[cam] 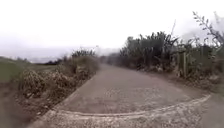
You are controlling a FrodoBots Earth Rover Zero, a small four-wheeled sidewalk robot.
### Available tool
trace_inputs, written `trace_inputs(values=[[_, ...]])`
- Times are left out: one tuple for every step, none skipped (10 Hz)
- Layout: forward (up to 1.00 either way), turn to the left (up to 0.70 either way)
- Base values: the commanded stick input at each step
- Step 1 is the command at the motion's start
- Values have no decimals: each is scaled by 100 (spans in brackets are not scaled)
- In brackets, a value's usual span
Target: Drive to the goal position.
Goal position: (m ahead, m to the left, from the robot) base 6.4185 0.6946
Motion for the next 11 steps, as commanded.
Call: trace_inputs(values=[[85,0],[85,0],[85,0],[85,0],[85,0],[85,0],[85,0],[85,0],[85,0],[85,0],[85,0]])
